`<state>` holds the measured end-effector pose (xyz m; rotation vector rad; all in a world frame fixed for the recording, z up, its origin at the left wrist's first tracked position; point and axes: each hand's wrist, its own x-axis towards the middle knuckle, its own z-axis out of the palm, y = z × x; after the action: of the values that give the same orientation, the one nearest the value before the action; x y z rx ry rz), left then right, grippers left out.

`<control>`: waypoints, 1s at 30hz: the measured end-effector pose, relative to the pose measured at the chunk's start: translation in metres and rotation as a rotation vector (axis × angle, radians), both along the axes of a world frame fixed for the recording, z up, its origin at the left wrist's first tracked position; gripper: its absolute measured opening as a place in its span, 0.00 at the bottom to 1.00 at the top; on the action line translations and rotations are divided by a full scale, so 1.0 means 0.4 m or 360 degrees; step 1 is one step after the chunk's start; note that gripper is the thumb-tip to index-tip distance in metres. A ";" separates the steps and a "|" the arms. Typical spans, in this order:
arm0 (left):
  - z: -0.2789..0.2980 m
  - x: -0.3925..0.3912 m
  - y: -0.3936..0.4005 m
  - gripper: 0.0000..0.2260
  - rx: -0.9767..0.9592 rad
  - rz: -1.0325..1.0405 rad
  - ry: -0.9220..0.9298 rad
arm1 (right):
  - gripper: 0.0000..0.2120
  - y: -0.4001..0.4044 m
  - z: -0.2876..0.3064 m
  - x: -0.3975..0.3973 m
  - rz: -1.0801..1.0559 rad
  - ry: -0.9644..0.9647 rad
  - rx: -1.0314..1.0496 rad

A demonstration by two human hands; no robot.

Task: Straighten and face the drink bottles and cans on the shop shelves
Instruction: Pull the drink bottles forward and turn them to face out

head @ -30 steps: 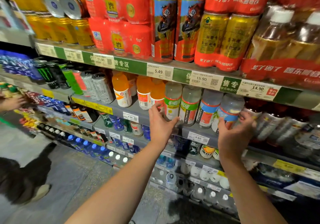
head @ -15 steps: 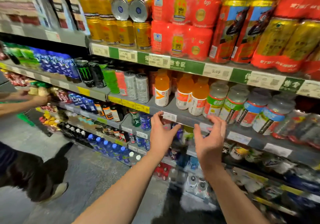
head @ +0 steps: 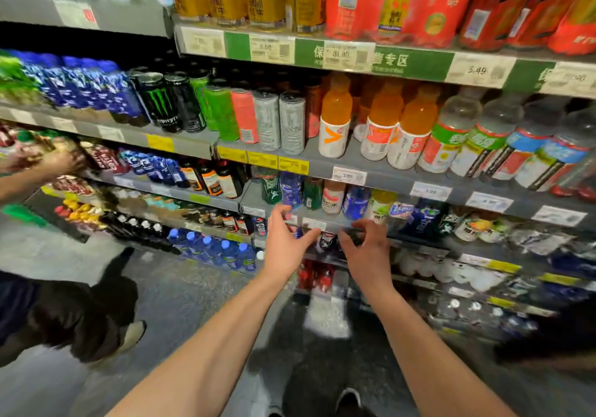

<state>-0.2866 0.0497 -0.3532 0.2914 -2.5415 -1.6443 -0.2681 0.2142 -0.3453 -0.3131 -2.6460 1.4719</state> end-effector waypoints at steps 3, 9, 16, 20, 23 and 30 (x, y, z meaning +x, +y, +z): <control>-0.029 -0.005 -0.021 0.30 0.0036 0.0042 -0.0103 | 0.12 -0.011 -0.026 -0.027 -0.0001 -0.0124 -0.0060; -0.088 -0.027 -0.073 0.31 0.0031 0.0062 -0.0168 | 0.15 -0.041 -0.104 -0.103 0.0104 -0.0214 -0.0086; -0.183 -0.130 -0.151 0.26 0.0138 0.0083 -0.0269 | 0.16 -0.130 -0.207 -0.206 0.0087 -0.0242 -0.0033; -0.268 -0.231 -0.209 0.21 0.0158 0.0093 -0.0246 | 0.20 -0.191 -0.290 -0.284 -0.0013 -0.0253 -0.0006; -0.327 -0.314 -0.244 0.19 0.0235 0.0067 -0.0219 | 0.20 -0.243 -0.355 -0.341 -0.0113 -0.0285 -0.0035; -0.415 -0.495 -0.288 0.19 0.0281 0.0020 0.0024 | 0.26 -0.367 -0.457 -0.456 -0.0264 -0.0040 0.0019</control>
<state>-0.4848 -0.0654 -0.5190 0.3071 -2.3821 -1.8623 -0.4506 0.0674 -0.5282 -0.5391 -2.5751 1.4093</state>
